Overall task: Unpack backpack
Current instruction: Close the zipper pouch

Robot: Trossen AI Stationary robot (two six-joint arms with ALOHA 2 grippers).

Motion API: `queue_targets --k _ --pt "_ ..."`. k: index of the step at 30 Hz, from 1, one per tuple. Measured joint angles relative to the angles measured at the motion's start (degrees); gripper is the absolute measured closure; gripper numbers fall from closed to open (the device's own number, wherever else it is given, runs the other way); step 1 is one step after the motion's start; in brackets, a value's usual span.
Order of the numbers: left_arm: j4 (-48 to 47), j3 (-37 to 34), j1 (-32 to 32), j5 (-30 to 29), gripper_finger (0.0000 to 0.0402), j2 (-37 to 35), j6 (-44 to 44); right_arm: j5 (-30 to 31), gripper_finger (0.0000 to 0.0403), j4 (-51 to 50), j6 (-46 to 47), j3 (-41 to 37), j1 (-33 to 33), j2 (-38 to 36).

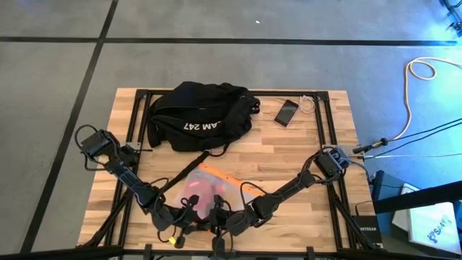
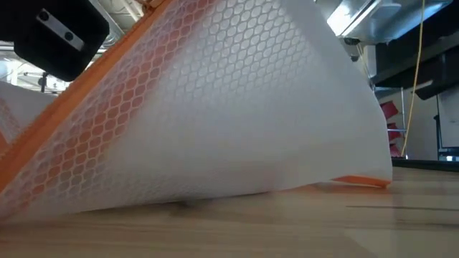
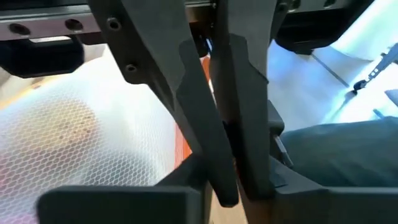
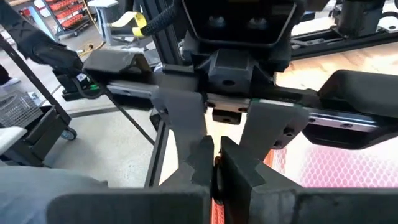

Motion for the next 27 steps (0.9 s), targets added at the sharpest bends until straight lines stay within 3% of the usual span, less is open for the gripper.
queue_targets --k 8,12,15,22,27 --pt "-0.2 0.0 0.8 0.4 0.0249 0.0 -1.4 -0.1 0.0403 -0.6 0.0 -0.1 0.0 0.2" --pt "0.1 0.1 1.6 -1.1 0.0216 -0.1 -1.8 -0.1 0.0403 -0.7 0.0 -0.2 -0.1 0.3" --pt "-0.2 0.2 2.0 -1.8 0.0217 -0.2 -1.7 -0.2 0.0403 -0.9 0.1 -0.2 -0.1 0.4" --pt "-0.9 0.2 2.0 -0.1 0.0267 -0.3 -1.7 0.2 0.0402 -1.2 1.1 -0.3 -0.1 0.5" --pt "-1.4 0.3 2.1 1.8 0.0251 -0.4 -2.0 0.4 0.0402 -0.7 1.5 -0.3 0.0 0.5"
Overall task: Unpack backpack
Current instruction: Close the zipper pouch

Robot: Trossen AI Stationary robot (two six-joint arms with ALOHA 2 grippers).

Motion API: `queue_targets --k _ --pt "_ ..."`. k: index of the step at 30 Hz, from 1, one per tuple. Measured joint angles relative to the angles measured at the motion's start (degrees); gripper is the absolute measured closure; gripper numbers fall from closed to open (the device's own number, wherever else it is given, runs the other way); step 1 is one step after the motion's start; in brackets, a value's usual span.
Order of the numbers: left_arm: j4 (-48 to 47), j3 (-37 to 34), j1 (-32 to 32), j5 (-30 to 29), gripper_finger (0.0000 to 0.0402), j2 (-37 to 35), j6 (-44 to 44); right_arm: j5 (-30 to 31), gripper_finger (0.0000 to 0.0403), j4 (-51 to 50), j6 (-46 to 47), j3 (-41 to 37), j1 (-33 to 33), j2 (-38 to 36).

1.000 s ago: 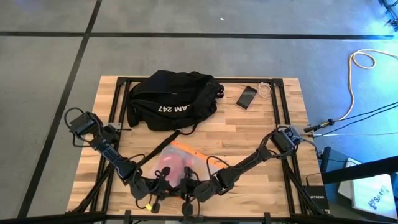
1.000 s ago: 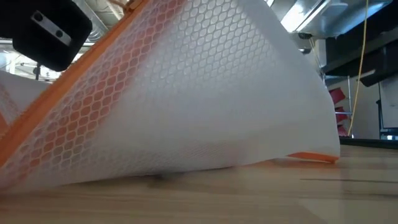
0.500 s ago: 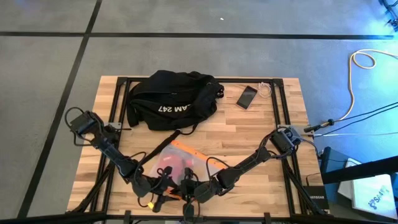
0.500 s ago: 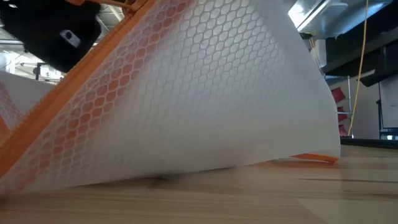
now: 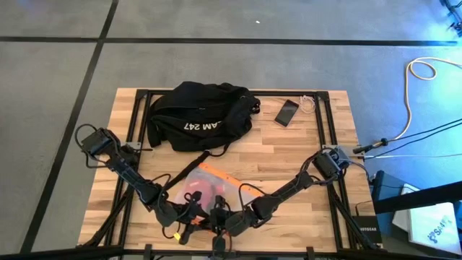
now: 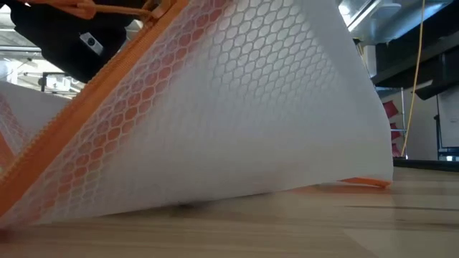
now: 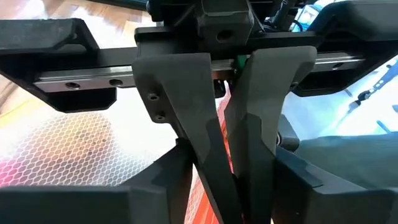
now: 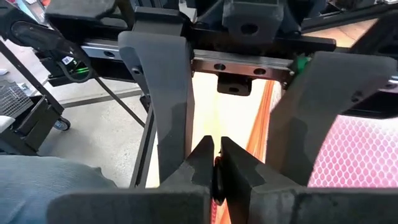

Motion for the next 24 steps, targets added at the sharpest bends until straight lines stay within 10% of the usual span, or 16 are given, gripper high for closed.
queue_targets --k 24 --pt "0.4 -0.1 -0.3 -2.3 0.0219 0.1 2.1 -0.6 0.0403 -2.5 6.4 0.1 -0.1 -2.8"
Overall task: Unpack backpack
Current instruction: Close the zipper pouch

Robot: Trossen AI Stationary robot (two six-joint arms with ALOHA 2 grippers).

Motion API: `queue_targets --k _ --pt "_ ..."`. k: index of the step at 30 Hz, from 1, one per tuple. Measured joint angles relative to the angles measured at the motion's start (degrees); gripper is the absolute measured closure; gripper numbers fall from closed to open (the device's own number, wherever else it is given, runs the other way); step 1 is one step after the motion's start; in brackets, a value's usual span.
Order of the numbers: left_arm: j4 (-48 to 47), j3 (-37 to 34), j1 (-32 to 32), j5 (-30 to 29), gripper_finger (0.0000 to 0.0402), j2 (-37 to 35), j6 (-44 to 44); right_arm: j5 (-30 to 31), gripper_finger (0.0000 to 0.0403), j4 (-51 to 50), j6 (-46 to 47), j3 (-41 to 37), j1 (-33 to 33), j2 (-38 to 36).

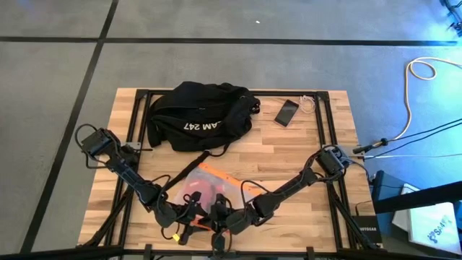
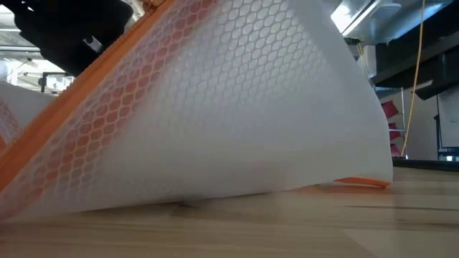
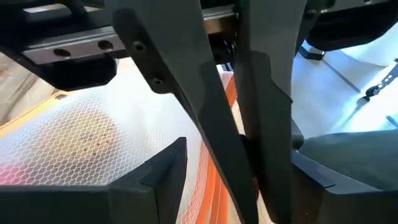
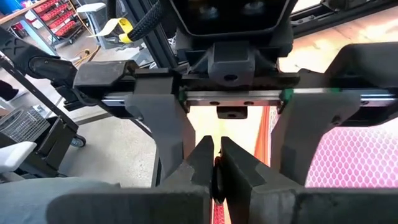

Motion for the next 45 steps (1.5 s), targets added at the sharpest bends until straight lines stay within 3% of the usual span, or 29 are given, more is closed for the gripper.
queue_targets --k 18,23,27,38,45 --pt "-0.2 0.0 -0.3 -0.6 0.035 0.0 1.5 0.1 0.0403 0.0 -0.1 0.0 0.0 0.0" --pt "-0.5 -0.1 -1.7 -6.5 0.0394 0.1 2.2 0.7 0.0402 0.1 0.0 0.0 0.0 -0.1" --pt "-0.2 -0.1 -3.1 -10.4 0.04 0.1 3.2 0.7 0.0402 0.5 0.0 0.1 -0.1 -0.1" --pt "-0.2 -0.1 -3.3 -11.6 0.0401 0.1 2.8 0.4 0.0395 0.5 -0.8 0.1 0.0 -0.1" --pt "0.3 -0.1 -3.3 -13.2 0.0401 0.1 2.6 2.4 0.0338 2.1 -14.5 0.1 1.6 -0.3"
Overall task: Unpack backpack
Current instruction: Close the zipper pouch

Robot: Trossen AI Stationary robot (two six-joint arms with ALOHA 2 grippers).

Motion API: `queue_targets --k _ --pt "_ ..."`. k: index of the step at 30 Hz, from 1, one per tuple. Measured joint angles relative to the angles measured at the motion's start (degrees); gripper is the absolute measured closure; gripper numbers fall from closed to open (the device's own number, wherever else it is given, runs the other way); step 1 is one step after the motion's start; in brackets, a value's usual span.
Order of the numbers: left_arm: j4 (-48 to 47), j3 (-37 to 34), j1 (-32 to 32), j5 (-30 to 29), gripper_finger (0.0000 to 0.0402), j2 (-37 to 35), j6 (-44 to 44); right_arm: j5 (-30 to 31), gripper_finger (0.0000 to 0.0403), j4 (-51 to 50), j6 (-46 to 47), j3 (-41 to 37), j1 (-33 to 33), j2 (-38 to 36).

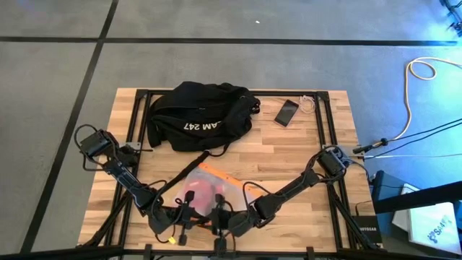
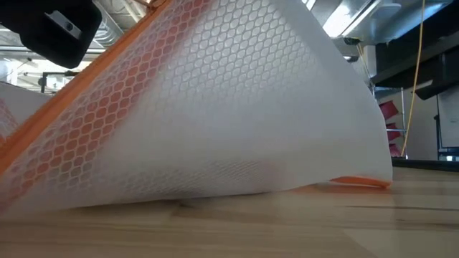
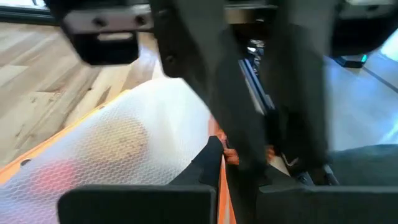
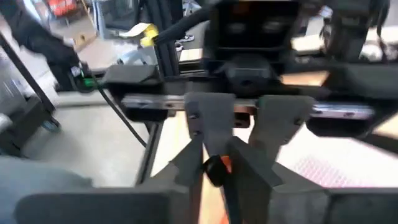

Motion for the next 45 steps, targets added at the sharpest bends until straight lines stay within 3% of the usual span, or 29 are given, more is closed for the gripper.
queue_targets --k 9,14,17,22,30,36,45 --pt "0.0 0.0 0.1 -0.9 0.0401 0.0 0.1 3.6 0.0182 -1.4 -17.8 -0.1 2.9 -3.5" --pt "-0.2 0.0 0.0 -0.7 0.0401 -0.1 0.4 8.3 0.01 -7.8 -19.2 0.0 5.6 -6.5" --pt "-0.3 0.0 0.0 -0.7 0.0401 -0.1 0.5 8.8 0.0077 -14.7 -18.3 0.0 7.6 -8.3" --pt "-0.3 0.0 0.0 -0.9 0.0401 -0.1 1.5 10.3 0.0086 -21.9 -13.8 0.0 11.3 -8.8" --pt "-0.3 0.0 0.0 -1.1 0.0401 -0.1 1.6 18.0 0.0164 -25.9 -7.3 -1.2 12.9 -8.4" --pt "-0.1 0.0 0.0 -1.0 0.0401 -0.1 1.5 15.4 0.0214 -26.0 -3.8 -3.0 11.1 -8.3" --pt "-0.1 0.0 0.0 -0.9 0.0401 -0.1 1.5 13.7 0.0245 -29.6 -2.9 -3.1 10.4 -8.3"
